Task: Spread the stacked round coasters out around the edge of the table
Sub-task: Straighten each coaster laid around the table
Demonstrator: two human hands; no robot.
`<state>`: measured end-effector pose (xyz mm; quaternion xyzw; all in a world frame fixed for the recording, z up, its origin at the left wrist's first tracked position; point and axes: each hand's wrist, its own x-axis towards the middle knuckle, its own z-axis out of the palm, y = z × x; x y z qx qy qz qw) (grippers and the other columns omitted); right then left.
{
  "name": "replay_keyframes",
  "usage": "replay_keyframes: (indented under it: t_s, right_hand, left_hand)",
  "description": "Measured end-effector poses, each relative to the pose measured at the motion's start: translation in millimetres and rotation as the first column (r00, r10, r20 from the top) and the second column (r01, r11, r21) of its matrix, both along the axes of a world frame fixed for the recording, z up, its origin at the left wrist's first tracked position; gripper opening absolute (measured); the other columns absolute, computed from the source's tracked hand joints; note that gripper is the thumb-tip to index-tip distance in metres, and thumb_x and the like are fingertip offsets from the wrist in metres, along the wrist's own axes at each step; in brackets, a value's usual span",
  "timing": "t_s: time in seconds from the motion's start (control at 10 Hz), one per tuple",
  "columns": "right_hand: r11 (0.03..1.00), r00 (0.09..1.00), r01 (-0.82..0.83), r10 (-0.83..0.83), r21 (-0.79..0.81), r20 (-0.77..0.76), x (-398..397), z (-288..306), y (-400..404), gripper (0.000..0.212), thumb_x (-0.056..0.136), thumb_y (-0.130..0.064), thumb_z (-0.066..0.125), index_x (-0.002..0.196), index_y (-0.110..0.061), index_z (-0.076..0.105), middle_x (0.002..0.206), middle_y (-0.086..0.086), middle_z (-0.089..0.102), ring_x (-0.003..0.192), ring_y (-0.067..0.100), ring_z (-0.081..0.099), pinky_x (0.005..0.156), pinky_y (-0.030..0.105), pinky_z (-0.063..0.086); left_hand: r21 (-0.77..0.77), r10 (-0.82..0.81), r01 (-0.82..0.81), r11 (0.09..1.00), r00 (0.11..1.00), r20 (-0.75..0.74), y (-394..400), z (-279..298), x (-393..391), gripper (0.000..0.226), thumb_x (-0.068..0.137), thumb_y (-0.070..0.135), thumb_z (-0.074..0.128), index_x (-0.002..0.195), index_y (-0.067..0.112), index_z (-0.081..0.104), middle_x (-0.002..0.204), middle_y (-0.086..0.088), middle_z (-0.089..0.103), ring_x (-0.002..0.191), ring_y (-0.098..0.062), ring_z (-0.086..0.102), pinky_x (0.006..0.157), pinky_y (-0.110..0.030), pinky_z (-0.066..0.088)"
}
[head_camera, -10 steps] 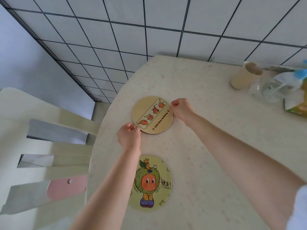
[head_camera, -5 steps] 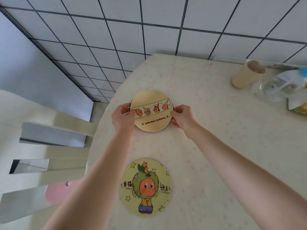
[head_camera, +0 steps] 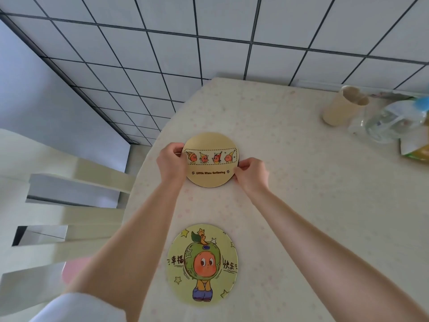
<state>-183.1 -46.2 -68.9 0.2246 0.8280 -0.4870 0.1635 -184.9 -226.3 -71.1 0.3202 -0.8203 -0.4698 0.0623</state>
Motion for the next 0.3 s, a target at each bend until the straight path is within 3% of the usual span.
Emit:
replay_keyframes:
  t_s: [0.1, 0.2, 0.3]
  right_hand:
    - [1.0, 0.999, -0.012, 0.011, 0.026, 0.039, 1.7, 2.3, -0.6, 0.019, 0.075, -0.001, 0.05, 0.082, 0.002, 0.067, 0.086, 0.023, 0.072, 0.077, 0.03, 0.066, 0.075, 0.046, 0.059]
    - [0.998, 0.995, -0.057, 0.053, 0.039, 0.09, 0.4, 7.6, 2.6, 0.026, 0.072, 0.002, 0.047, 0.081, 0.004, 0.071, 0.087, 0.024, 0.073, 0.072, 0.028, 0.061, 0.061, 0.033, 0.054]
    - [0.996, 0.985, -0.086, 0.08, 0.029, 0.152, 10.8, 13.9, 10.1, 0.023, 0.08, 0.0, 0.049, 0.09, -0.003, 0.069, 0.097, 0.019, 0.072, 0.09, 0.032, 0.069, 0.071, 0.033, 0.057]
  left_hand:
    - [-0.053, -0.046, 0.046, 0.998, 0.999, -0.001, 1.9, 3.7, -0.3, 0.03, 0.079, -0.007, 0.051, 0.093, 0.01, 0.072, 0.083, 0.004, 0.066, 0.078, -0.014, 0.06, 0.07, -0.022, 0.044]
    - [-0.167, -0.144, 0.15, 0.975, 0.989, 0.046, -0.1, 4.9, -3.4, 0.028, 0.076, -0.011, 0.045, 0.077, 0.011, 0.063, 0.077, -0.008, 0.059, 0.072, -0.023, 0.049, 0.064, -0.032, 0.039]
    - [-0.214, -0.175, 0.19, 0.958, 0.981, 0.084, -3.1, 11.5, 10.0, 0.035, 0.083, -0.009, 0.047, 0.1, 0.014, 0.067, 0.098, -0.013, 0.063, 0.091, -0.027, 0.057, 0.079, -0.03, 0.042]
